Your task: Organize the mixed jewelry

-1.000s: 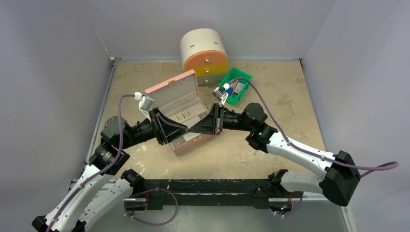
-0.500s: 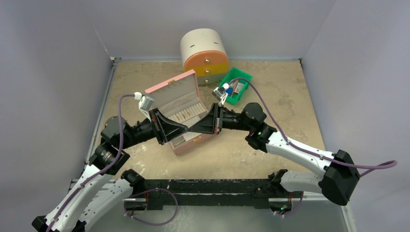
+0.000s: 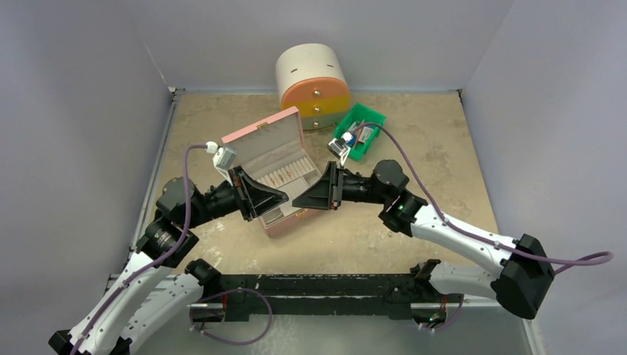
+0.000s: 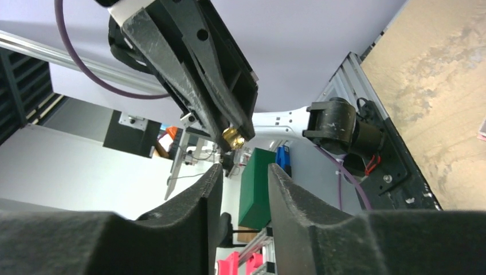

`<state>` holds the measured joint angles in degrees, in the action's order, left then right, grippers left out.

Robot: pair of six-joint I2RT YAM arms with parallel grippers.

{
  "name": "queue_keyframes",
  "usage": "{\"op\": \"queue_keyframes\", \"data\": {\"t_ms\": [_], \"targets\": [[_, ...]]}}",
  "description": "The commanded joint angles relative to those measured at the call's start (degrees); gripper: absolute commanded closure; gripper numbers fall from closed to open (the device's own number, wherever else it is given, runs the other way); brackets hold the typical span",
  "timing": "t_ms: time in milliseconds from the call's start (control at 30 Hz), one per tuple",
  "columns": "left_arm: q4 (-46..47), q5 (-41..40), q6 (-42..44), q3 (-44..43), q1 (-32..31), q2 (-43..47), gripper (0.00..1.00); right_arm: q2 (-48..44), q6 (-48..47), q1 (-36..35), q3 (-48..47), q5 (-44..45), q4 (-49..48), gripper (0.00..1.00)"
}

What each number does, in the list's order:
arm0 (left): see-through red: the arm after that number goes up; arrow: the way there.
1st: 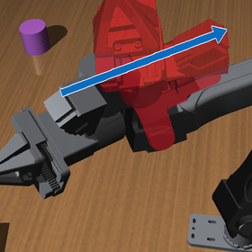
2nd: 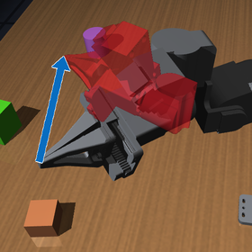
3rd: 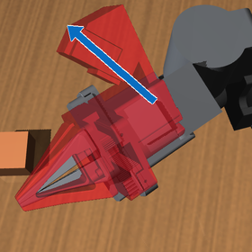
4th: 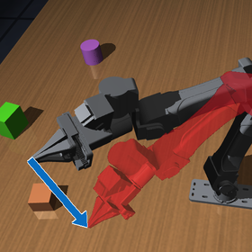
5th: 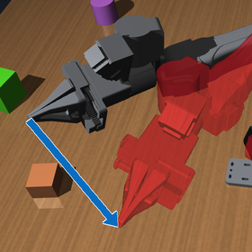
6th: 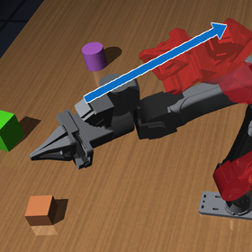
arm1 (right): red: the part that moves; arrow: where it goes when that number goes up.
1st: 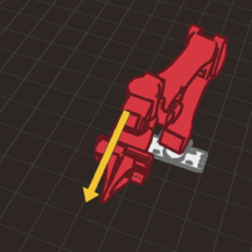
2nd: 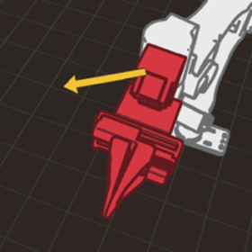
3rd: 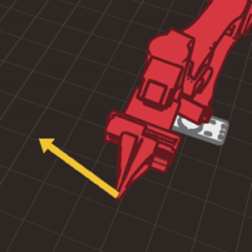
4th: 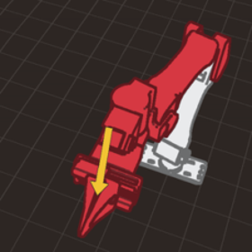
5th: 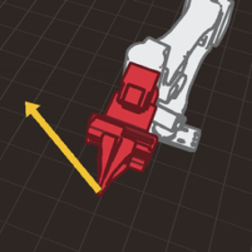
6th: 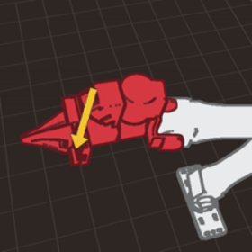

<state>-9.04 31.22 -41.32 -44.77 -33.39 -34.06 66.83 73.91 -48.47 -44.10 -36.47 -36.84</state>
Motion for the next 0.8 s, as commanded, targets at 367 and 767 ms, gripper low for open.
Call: {"op": "queue_keyframes", "data": {"t_ms": [367,767], "targets": [[-13.7,-10.1,7.4,-6.2,0.3,-9.9,1.0,-16.8,-25.8,1.3,-2.6,20.6,36.0,0.56],[-29.6,-21.0,16.0,-20.8,0.2,-33.9,1.0,-23.1,-31.3,1.3,-1.5,34.1,50.8,0.56]]}}
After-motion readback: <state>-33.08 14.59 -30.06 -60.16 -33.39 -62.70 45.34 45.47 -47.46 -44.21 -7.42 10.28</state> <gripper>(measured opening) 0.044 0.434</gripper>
